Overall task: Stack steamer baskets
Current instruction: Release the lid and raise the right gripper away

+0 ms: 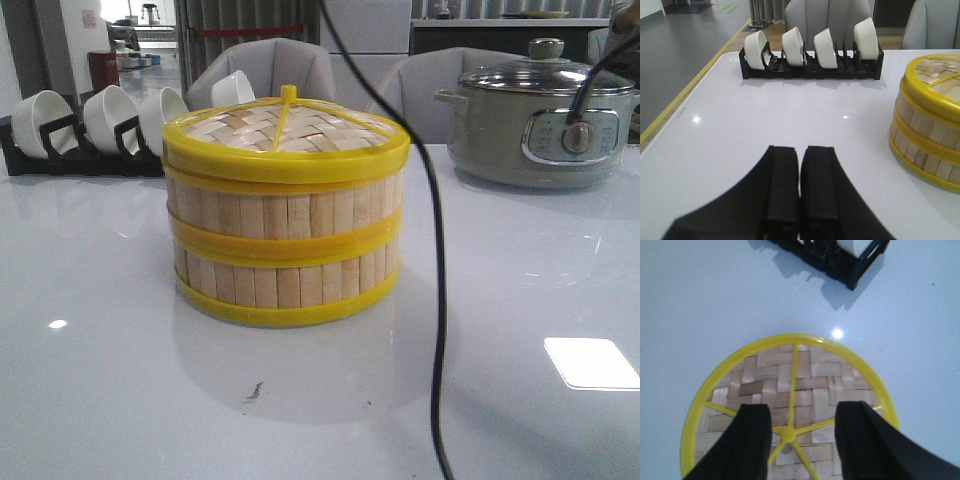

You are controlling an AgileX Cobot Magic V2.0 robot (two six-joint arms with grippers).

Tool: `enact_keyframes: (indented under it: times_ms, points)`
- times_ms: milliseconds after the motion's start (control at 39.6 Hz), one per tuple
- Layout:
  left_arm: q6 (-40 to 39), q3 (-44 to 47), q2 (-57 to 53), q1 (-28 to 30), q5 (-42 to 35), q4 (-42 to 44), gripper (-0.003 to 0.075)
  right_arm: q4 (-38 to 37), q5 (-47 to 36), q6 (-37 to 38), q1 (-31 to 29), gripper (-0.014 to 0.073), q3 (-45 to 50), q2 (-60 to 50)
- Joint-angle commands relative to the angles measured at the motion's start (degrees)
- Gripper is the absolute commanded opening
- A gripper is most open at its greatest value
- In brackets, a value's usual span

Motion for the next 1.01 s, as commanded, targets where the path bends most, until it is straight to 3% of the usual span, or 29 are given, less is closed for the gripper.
enact_keyframes:
  times_ms: [0,252,631,984]
  points:
    - [-0.66,-1.63,0.50,0.00,-4.36,0.03,0.0087,-0.55,-5.24,-0.67,-3.60,0.0414,0.01,-6.86]
    - [-0.66,-1.63,0.50,0.00,-4.36,0.03,0.0087,-0.55,-13.74,-0.67,-14.08,0.0414,15.81,-18.64]
    - [-0.66,-1.63,0.50,0.00,-4.36,0.03,0.0087,-0.49,-38.01,-0.67,-29.30,0.0414,55.02,-46.33]
    - [-0.66,-1.63,0.50,0.00,-4.36,0.03,0.0087,-0.49,-56.51,-0.67,-32.91,0.0414,86.74,-70.72]
